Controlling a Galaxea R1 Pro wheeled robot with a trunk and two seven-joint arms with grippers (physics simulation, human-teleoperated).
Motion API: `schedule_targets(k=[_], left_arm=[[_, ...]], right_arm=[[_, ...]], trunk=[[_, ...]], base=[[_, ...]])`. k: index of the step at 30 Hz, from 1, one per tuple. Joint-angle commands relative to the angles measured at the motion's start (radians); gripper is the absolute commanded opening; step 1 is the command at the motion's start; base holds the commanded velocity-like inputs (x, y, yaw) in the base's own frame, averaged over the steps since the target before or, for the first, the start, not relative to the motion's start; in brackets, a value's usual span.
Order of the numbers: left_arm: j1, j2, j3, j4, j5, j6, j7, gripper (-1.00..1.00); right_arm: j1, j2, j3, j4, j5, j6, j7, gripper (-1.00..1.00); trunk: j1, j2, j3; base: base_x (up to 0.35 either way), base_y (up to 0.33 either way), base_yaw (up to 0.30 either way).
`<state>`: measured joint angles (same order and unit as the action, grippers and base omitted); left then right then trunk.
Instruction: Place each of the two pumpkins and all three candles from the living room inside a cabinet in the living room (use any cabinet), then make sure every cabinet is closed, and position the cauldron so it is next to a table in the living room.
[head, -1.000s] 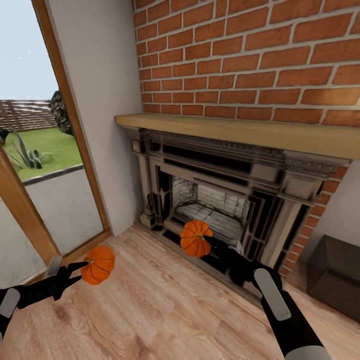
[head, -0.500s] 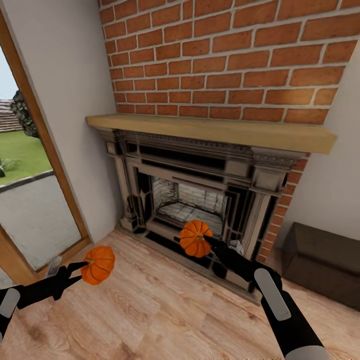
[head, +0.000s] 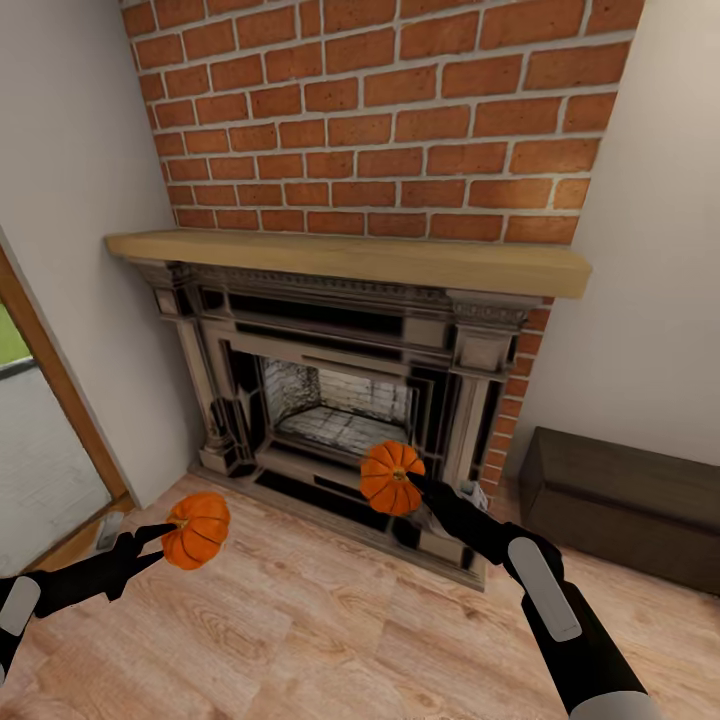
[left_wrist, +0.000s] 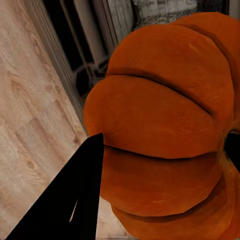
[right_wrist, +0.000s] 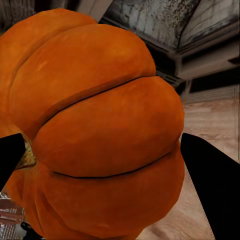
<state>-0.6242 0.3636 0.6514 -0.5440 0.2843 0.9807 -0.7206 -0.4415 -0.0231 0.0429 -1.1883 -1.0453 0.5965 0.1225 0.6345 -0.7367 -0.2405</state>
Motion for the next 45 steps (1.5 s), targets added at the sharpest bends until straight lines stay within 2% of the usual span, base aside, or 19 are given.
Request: schedule_targets(k=[1,45], left_arm=[[0.0,0.0,0.001,-0.001,0.012,0.004,0.003,-1.0],[0.0,0.0,0.001,-0.001,0.009,0.004,0.004,-1.0]], right_arm=[[0.0,0.0,0.0,0.0,-0.008,0.0,-0.004,-1.0],[0.0,0.001,-0.001,0.019,-0.007,0.0,-0.003,-1.0]], trunk=[[0.0,0.0,0.0],[0.0,0.0,0.0]], base=[[0.0,0.0,-0.282],[0.0,0.0,-0.282]])
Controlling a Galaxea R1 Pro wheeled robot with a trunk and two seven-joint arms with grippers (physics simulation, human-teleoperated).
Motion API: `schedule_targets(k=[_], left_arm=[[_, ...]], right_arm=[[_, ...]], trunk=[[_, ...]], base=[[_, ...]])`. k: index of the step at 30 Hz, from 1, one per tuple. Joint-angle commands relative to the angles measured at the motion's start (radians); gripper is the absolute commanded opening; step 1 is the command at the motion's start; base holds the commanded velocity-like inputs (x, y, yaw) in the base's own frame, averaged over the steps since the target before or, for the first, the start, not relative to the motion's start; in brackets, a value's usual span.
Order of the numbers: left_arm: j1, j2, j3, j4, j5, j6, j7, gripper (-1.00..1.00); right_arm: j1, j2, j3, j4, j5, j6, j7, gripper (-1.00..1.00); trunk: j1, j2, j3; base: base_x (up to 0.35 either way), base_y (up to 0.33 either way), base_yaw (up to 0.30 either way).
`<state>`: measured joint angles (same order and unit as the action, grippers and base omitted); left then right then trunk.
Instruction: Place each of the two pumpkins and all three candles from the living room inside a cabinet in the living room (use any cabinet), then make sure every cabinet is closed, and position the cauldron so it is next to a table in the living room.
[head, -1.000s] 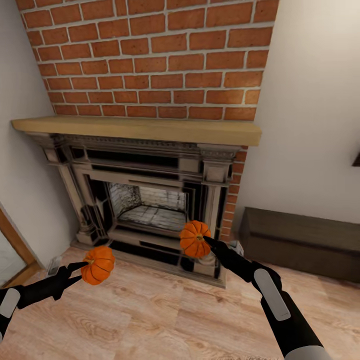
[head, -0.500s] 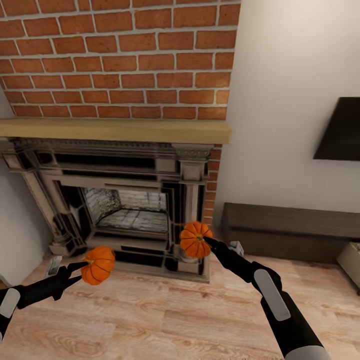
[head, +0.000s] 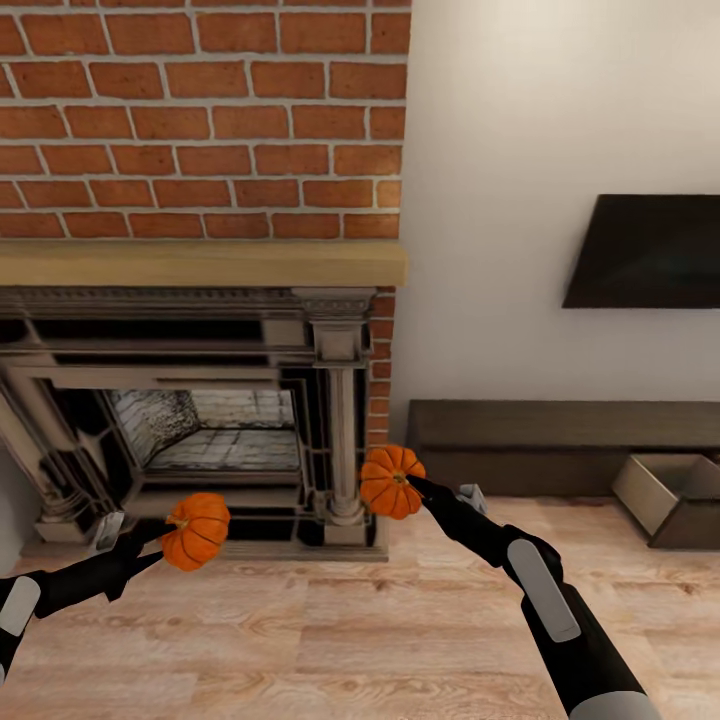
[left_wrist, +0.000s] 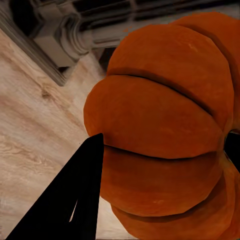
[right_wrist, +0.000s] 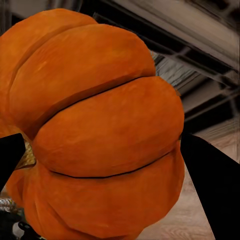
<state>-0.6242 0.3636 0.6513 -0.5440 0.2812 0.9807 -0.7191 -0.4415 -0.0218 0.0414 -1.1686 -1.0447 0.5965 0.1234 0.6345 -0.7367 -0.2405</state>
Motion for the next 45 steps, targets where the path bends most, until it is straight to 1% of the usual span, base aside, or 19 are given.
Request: schedule_targets(k=[1,45], left_arm=[[0.0,0.0,0.001,-0.001,0.011,0.004,0.003,-1.0],[0.0,0.0,0.001,-0.001,0.009,0.003,0.004,-1.0]], right_arm=[[0.0,0.0,0.0,-0.001,-0.008,0.0,-0.004,-1.0],[0.0,0.0,0.0,0.001,-0.008,0.0,-0.004,-1.0]], trunk=[[0.0,0.0,0.0],[0.0,0.0,0.0]], base=[[0.0,0.0,-0.282],[0.0,0.0,-0.282]])
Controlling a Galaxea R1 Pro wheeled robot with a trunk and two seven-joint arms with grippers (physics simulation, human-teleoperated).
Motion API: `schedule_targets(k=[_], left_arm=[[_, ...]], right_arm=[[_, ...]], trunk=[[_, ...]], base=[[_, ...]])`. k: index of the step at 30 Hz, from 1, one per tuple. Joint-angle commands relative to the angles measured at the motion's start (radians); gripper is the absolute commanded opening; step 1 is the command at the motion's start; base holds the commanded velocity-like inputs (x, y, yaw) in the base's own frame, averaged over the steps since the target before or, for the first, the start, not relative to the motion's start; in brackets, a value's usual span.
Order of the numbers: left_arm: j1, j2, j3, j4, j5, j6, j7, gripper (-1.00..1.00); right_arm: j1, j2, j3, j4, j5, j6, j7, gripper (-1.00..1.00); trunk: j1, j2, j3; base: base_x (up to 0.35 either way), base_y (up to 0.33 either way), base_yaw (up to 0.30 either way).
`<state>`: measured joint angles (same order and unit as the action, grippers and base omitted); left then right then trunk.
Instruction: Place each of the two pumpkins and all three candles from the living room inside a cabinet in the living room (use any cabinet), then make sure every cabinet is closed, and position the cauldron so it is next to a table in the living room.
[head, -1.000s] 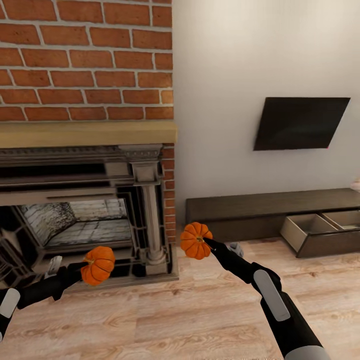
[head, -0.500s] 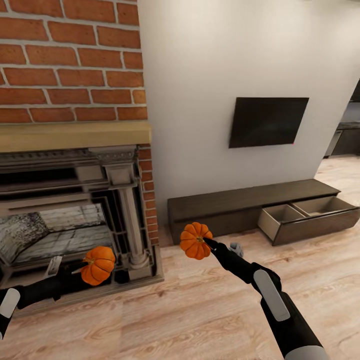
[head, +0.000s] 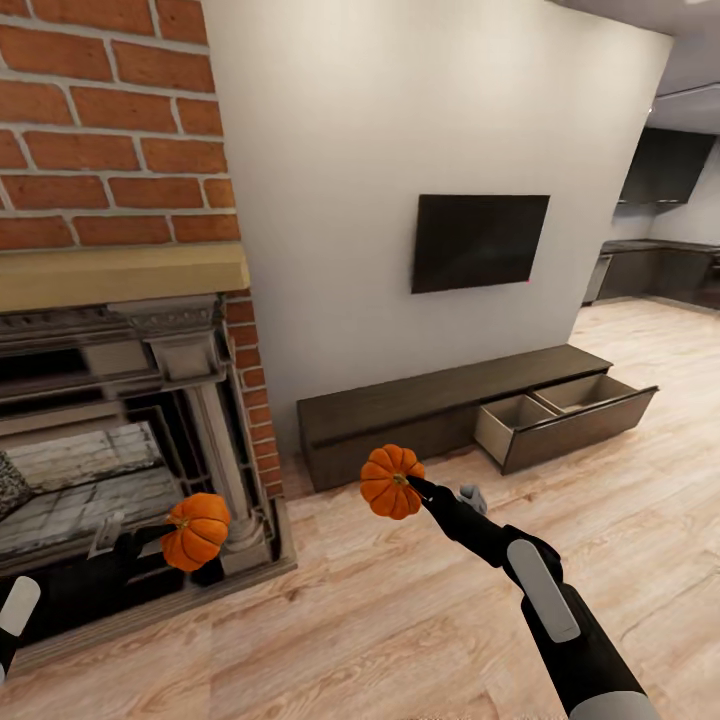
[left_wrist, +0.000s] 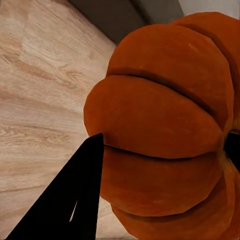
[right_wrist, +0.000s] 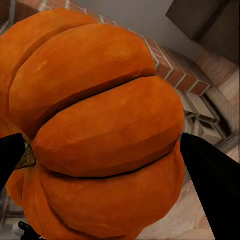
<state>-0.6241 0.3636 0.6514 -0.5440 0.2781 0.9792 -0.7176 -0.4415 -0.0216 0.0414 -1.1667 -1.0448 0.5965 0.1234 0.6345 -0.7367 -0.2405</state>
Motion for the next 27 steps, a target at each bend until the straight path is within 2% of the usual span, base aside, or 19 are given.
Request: schedule_targets(k=[1,27], left_arm=[[0.0,0.0,0.001,-0.001,0.012,0.004,0.003,-1.0],[0.0,0.0,0.001,-0.001,0.012,0.004,0.003,-1.0]], right_arm=[[0.0,0.0,0.0,0.0,-0.008,0.0,-0.004,-1.0],[0.0,0.0,0.0,0.005,-0.007,0.0,-0.004,-1.0]], trunk=[[0.0,0.0,0.0],[0.0,0.0,0.0]], base=[[0.0,0.0,-0.282],[0.0,0.0,-0.282]])
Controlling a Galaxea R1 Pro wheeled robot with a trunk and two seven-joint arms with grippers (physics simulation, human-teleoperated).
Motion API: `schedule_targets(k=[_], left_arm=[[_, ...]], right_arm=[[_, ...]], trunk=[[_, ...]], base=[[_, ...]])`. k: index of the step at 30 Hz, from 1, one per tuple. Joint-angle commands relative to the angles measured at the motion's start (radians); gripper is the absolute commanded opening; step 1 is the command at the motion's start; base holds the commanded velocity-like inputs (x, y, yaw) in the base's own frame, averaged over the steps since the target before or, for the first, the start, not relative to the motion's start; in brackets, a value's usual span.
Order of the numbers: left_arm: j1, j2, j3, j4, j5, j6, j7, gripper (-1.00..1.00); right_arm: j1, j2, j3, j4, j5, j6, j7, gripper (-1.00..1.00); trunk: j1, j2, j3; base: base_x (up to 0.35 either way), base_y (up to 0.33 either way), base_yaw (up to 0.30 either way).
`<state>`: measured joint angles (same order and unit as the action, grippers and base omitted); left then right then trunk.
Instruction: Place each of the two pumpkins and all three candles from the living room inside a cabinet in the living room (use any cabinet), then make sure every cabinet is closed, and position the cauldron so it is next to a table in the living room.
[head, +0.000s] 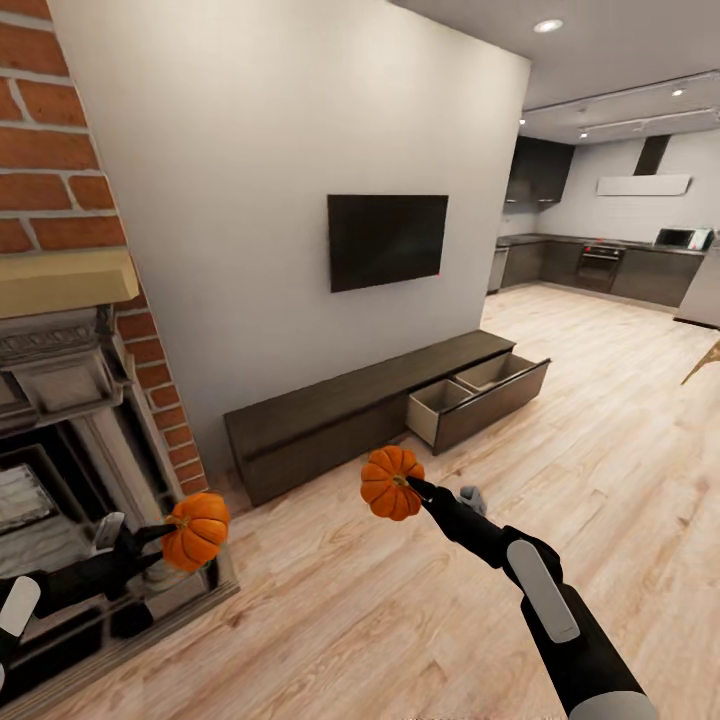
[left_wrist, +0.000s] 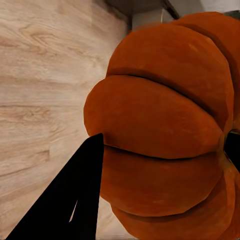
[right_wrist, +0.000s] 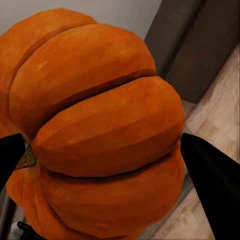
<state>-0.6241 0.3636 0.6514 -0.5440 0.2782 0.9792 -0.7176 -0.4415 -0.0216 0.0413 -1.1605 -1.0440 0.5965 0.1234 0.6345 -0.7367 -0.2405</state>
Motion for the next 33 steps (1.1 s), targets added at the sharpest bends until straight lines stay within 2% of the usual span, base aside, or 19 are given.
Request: schedule_targets(k=[1,18,23,27,28,31,32,33], left_arm=[[0.0,0.0,0.001,-0.001,0.012,0.004,0.003,-1.0],[0.0,0.0,0.001,-0.001,0.012,0.004,0.002,-1.0],[0.0,-0.002,0.001,-0.001,0.011,-0.002,0.013,-1.0],[0.0,-0.004,-0.016,-0.001,0.004,-0.007,0.054,-1.0],[0.0,-0.005,-0.032,-0.001,0.001,-0.01,0.087,-1.0],[-0.001,-0.007,-0.047,-0.003,-0.001,-0.037,0.175,-1.0],[-0.001,-0.008,-0.049,-0.003,-0.001,-0.044,0.209,-1.0],[-0.002,-0.009,-0.051,-0.004,-0.001,-0.051,0.26,-1.0]], right_arm=[[0.0,0.0,0.0,-0.001,-0.007,0.0,-0.004,-1.0],[0.0,0.0,0.0,0.0,-0.007,0.0,-0.004,-1.0],[0.0,0.0,-0.001,0.036,-0.006,-0.024,-0.02,-1.0],[0.0,-0.001,0.013,0.063,-0.006,-0.033,-0.134,-1.0],[0.0,-0.002,0.017,0.058,-0.006,-0.029,-0.183,-1.0],[0.0,-0.003,0.026,0.024,-0.007,-0.023,-0.298,-1.0],[0.0,-0.004,0.034,0.014,-0.007,-0.02,-0.349,-1.0],[0.0,-0.004,0.051,0.006,-0.007,-0.018,-0.432,-1.0]], trunk=[[0.0,0.0,0.0],[0.0,0.0,0.0],[0.0,0.0,0.0],[0.0,0.0,0.0],[0.0,0.0,0.0],[0.0,0.0,0.0],[0.0,0.0,0.0],[0.0,0.0,0.0]], base=[[0.0,0.0,-0.282],[0.0,0.0,-0.282],[0.0,0.0,-0.282],[0.0,0.0,-0.282],[0.0,0.0,-0.282],[0.0,0.0,-0.282],[0.0,0.0,-0.282],[0.0,0.0,-0.282]])
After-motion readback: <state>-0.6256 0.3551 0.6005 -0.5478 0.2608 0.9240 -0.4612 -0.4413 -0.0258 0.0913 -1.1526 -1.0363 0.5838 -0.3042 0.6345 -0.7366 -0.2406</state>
